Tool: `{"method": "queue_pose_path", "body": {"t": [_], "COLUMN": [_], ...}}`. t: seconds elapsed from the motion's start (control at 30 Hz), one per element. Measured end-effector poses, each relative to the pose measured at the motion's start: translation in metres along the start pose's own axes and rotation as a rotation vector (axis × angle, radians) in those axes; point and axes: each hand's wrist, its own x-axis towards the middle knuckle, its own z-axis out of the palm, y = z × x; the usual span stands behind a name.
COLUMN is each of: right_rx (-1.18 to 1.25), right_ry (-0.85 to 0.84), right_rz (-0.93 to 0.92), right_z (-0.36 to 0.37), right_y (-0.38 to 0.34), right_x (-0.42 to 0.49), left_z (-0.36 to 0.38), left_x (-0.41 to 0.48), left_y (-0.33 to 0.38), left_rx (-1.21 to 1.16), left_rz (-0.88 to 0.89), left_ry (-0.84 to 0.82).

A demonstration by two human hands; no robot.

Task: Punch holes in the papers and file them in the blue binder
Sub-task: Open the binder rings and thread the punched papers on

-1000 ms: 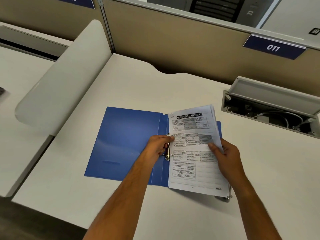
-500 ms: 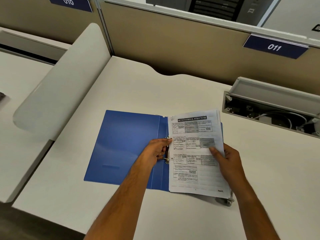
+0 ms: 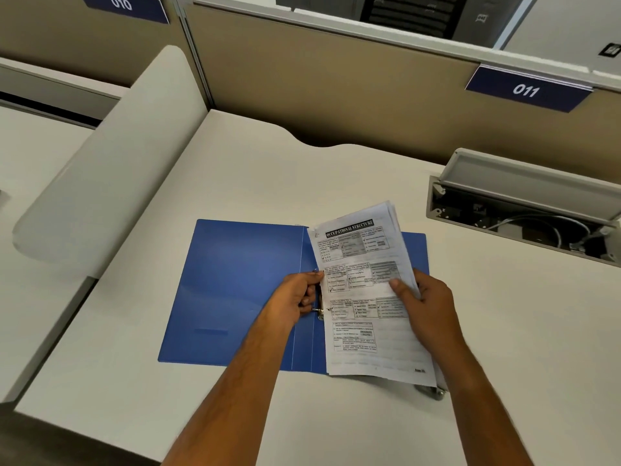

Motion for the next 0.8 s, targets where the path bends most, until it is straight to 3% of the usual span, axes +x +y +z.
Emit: {"method": "queue_pose_path", "body": {"t": [0.13, 0.5, 0.8], "right_rx": [-0.017, 0.049, 0.057], "right_ry": [0.031, 0.145, 0.128], "right_rz": [0.009, 0.062, 0.06], "right_z": [-0.003, -0.003, -0.006], "right_y": [0.003, 0.025, 0.024], "right_x": [0.001, -0.009, -0.003], "left_z": [0.009, 0.005, 0.014], "left_x": [-0.004, -0.01, -0.022], "left_y": [-0.002, -0.002, -0.005], "left_rx": [0.033, -0.043, -0.126], "left_rz": [0.045, 0.082, 0.154], "left_ry": [0.071, 0.029, 0.105]}}
